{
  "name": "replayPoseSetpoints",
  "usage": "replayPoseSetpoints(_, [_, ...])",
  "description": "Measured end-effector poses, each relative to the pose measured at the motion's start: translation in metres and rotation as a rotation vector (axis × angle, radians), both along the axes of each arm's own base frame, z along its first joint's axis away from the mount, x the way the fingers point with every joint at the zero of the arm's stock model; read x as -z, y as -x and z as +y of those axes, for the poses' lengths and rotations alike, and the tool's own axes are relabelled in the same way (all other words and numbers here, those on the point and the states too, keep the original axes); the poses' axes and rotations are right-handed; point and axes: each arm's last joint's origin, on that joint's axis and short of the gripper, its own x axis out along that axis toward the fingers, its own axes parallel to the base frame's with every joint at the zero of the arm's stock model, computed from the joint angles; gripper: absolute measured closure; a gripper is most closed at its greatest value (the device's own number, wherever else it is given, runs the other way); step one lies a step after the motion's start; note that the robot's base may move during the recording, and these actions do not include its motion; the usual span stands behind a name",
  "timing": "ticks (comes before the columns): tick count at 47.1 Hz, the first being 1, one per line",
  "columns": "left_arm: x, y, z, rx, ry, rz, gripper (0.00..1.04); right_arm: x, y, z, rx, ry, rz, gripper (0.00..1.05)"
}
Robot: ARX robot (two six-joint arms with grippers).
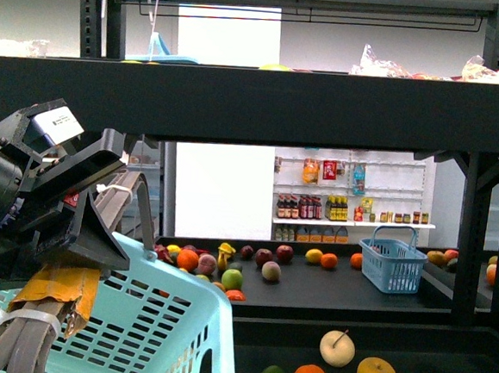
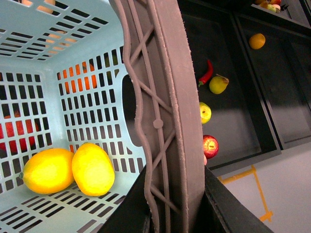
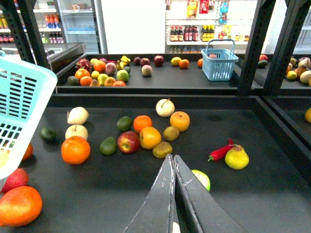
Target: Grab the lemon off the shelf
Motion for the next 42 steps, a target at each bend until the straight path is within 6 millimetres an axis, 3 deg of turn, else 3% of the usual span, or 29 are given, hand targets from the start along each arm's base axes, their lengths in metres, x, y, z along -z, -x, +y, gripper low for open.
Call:
replayPoseSetpoints(13, [0.000,0.000,0.000,0.000,0.000,0.000,0.88,0.013,0.000,0.000,0.001,0.000,-0.004,1.02])
replayPoseSetpoints(33, [0.000,0.000,0.000,0.000,0.000,0.000,0.88,0.012,0.001,0.000,0.000,0.000,-0.013,1.02])
replayPoseSetpoints(35, [0.000,0.000,0.000,0.000,0.000,0.000,0.88,0.012,0.001,0.000,0.000,0.000,-0.013,0.97])
replayPoseSetpoints(39, [0.000,0.000,0.000,0.000,0.000,0.000,0.88,0.012,0.001,0.000,0.000,0.000,-0.013,0.76])
replayPoseSetpoints(42, [0.005,-0.002,0.000,0.014,0.116,-0.046,0.88,0.012,0.001,0.000,0.000,0.000,-0.013,0.65])
